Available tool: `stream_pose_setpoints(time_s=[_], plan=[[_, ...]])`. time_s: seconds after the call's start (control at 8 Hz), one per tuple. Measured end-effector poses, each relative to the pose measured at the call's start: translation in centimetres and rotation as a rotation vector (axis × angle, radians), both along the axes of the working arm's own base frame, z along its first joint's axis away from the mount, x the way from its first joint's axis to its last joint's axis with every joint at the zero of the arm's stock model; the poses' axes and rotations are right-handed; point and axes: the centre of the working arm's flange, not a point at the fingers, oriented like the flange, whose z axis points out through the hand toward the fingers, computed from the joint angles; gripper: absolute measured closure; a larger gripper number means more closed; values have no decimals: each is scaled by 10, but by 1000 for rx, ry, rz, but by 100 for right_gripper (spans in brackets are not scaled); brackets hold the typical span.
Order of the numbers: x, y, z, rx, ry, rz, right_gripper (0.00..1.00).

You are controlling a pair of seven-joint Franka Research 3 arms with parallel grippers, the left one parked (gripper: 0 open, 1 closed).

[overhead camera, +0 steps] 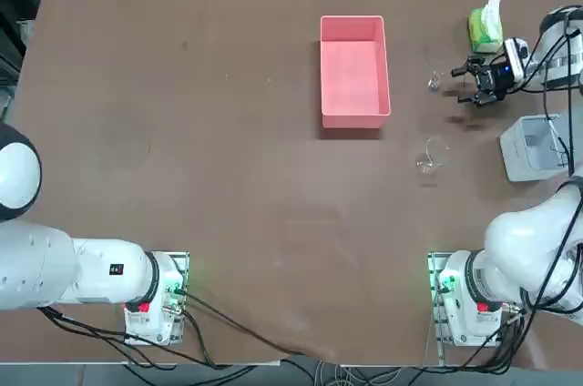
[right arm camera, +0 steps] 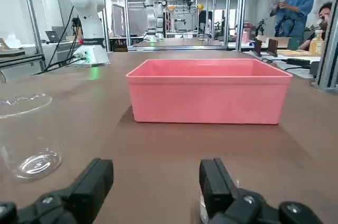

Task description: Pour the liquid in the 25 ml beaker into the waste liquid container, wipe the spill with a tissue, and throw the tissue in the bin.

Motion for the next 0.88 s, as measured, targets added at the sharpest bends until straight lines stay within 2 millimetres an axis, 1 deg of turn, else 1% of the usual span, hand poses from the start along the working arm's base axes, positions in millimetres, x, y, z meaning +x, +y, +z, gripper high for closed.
stream_pose_setpoints(time_s=[0.5,0.88], plan=[[12,-3,-15,20,-20,-26,0],[20,-2,-21,40,-36,-37,0]])
